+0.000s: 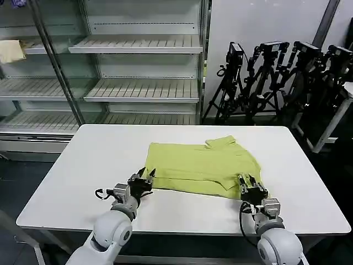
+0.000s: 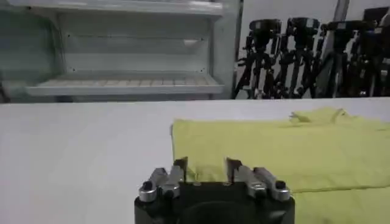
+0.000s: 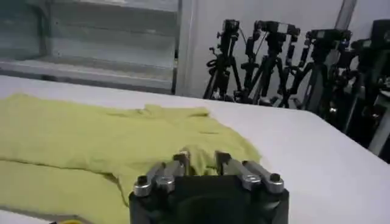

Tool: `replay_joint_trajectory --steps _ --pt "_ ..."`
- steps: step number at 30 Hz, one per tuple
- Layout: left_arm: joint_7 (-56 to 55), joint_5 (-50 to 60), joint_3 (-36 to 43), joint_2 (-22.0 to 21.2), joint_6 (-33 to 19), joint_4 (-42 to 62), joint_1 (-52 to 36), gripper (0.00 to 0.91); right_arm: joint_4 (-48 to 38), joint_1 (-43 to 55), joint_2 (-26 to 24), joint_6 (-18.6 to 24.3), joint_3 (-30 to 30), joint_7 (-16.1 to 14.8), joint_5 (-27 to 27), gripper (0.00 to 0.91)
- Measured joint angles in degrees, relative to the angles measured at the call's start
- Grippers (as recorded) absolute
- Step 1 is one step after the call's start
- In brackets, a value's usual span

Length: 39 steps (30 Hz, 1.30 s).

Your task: Fold and organize the clothes.

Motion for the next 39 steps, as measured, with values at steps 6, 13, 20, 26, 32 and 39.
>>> replay_joint_trajectory --steps 6,13,20,26,32,39 --pt "-0.5 -0.85 -0.54 0.02 0.73 -0.57 1.81 0.907 1.44 -3.46 0.56 -1.11 3.47 0.47 0.91 0.907" --pt "-0.77 -1.75 0.07 0.09 1.34 -0.5 2.1 0.03 1.52 -5.59 1.42 -3.16 5.86 1.48 2.51 0.907" --pt "-0.82 -2.14 0.89 0.06 1.33 -0.03 2.14 0.02 1.32 -6.74 1.93 -4.09 6.57 2.14 3.89 0.0" --pt "-0.86 -2.8 0.95 0.23 1.49 0.01 2.29 0.02 1.35 -7.01 1.96 -4.33 6.58 2.33 4.54 0.0" --pt "-0.95 -3.38 0.83 0.34 1.68 -0.06 2.55 0.02 1.65 -7.61 1.96 -4.39 6.72 2.42 4.87 0.0" --pt "-1.21 -3.58 0.09 0.57 2.0 -1.56 4.01 0.02 3.3 -9.56 1.71 -4.64 7.41 2.45 4.92 0.0"
